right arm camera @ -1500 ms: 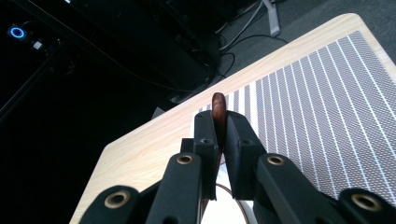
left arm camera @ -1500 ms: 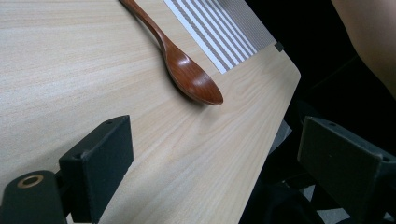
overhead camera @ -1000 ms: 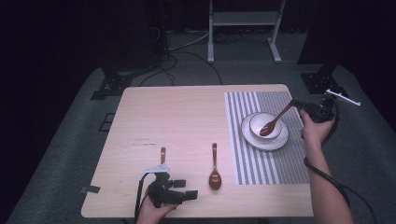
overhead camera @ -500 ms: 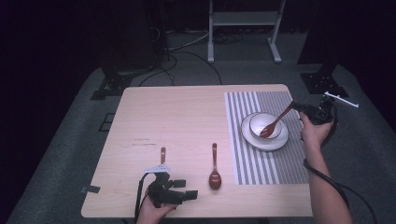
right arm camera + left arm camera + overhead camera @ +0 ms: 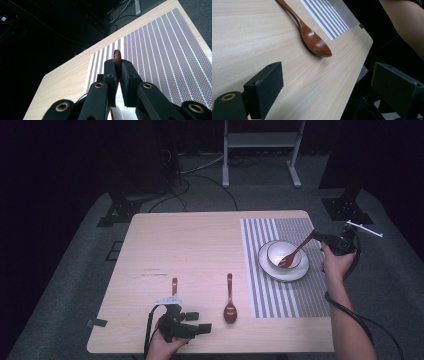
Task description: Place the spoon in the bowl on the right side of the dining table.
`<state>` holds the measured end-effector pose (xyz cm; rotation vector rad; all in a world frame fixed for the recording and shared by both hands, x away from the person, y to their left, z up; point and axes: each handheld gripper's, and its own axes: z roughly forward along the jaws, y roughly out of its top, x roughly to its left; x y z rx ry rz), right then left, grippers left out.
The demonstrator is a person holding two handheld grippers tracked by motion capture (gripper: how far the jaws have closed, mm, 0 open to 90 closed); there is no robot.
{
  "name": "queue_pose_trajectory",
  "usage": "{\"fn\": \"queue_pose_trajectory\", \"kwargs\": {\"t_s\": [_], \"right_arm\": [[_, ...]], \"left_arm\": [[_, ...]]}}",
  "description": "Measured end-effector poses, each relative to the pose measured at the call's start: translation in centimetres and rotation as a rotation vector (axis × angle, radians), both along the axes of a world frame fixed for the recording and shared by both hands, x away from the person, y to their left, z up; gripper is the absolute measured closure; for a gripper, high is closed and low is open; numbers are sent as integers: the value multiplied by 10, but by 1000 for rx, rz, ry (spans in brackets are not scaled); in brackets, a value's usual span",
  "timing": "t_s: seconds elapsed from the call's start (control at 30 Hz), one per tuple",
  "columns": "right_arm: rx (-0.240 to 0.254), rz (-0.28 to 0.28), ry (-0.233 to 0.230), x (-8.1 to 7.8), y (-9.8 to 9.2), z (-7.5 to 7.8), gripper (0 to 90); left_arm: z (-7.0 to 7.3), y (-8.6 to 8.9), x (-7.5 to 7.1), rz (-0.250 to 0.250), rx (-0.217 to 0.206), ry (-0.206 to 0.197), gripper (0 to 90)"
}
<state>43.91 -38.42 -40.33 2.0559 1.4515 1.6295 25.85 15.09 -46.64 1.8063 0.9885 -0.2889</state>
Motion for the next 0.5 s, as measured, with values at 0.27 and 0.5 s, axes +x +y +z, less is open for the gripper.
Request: {"fn": "queue_pose_trajectory", "kwargs": {"t_s": [0.27,0.5], "right_arm": [[4,5,2,1,3,-4,832],[41,29,8,2,1,-10,785]], "left_arm": [[0,-1,0,-1,0,1,93],[0,0,0,0,1,0,93]]}}
